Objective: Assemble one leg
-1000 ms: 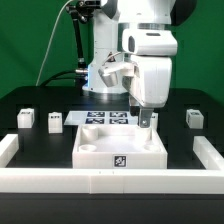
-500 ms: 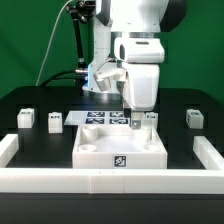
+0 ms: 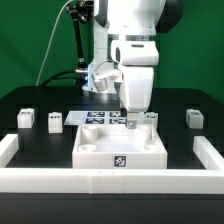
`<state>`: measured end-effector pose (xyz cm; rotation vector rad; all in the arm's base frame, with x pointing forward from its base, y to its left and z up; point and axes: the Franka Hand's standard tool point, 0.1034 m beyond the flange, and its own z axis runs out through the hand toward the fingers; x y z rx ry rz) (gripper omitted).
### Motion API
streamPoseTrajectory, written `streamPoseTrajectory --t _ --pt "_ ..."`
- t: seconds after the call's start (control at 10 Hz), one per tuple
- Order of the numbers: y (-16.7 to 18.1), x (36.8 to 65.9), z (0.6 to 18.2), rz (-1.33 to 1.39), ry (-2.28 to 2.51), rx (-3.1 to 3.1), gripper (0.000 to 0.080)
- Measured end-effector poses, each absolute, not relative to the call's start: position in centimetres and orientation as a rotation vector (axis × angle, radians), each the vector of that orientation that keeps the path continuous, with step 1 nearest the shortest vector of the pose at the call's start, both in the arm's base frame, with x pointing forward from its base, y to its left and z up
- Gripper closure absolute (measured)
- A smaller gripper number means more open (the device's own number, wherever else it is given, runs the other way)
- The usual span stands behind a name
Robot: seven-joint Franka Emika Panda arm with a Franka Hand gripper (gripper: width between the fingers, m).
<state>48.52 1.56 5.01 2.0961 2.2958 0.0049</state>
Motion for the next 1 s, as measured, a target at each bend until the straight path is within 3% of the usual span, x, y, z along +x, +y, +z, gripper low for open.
streamPoseTrajectory --t 0.3,0.8,0.9,1.0 --pt "1.8 45.1 3.0 -0.005 2.272 2.160 0.0150" --pt "1.5 43.6 0.7 -0.020 2.280 2.188 0.0150" --pt "1.7 43.9 0.8 -0.014 2.272 2.191 0.0276" --pt "1.6 43.9 0.8 -0.015 2.272 2.192 0.0276"
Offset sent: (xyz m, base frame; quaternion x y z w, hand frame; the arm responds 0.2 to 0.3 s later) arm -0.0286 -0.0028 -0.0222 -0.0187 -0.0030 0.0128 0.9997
